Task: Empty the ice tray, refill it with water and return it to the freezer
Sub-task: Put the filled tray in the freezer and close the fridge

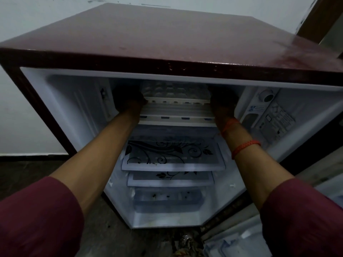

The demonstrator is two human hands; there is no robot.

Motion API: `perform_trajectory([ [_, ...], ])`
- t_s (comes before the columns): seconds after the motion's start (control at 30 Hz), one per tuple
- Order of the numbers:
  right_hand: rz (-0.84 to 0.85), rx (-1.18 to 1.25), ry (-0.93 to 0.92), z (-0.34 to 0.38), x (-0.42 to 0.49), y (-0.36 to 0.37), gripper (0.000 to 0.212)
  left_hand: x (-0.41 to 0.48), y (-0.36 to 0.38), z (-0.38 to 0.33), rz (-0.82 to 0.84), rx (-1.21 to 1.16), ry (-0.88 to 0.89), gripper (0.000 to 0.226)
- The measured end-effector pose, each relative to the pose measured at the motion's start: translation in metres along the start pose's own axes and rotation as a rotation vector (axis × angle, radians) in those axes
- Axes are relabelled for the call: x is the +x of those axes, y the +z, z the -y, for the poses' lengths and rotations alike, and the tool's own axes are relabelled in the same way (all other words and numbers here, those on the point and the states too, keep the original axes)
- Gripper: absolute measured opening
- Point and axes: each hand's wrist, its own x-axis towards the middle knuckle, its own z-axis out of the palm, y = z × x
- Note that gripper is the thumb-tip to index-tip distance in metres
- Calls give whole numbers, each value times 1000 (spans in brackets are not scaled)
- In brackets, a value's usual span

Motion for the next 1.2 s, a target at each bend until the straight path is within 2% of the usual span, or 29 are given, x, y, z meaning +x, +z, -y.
perform_trajectory([
  [0.07, -21, 52, -6, 0, -13, -5, 37, -9, 3, 10, -148, -68, 61, 26],
  [0.1, -37, 67, 4, 1, -24, -9, 38, -17, 5, 15, -201, -99, 92, 25],
  [0.2, -62, 48, -46, 6, -59, -21, 42, -45, 9, 26, -273, -235, 150, 38],
  [0.33, -42, 104, -90, 9, -112, -44, 39, -93, 5, 32, -194, -439, 196, 43],
  [0.47, -58, 130, -81, 10, -171, -78, 28, -148, 1, 38, -175, -434, 237, 37],
  [0.6, -82, 109, -122, 18, -222, -119, 25, -208, 2, 39, -65, -401, 285, 34],
  [0.9, -171, -222, -342, 18, -336, -234, 27, -351, 15, 22, 142, -247, 530, 38],
  [1.2, -283, -444, -318, -20, -417, -359, 27, -475, 46, -24, 232, -290, 687, 39],
])
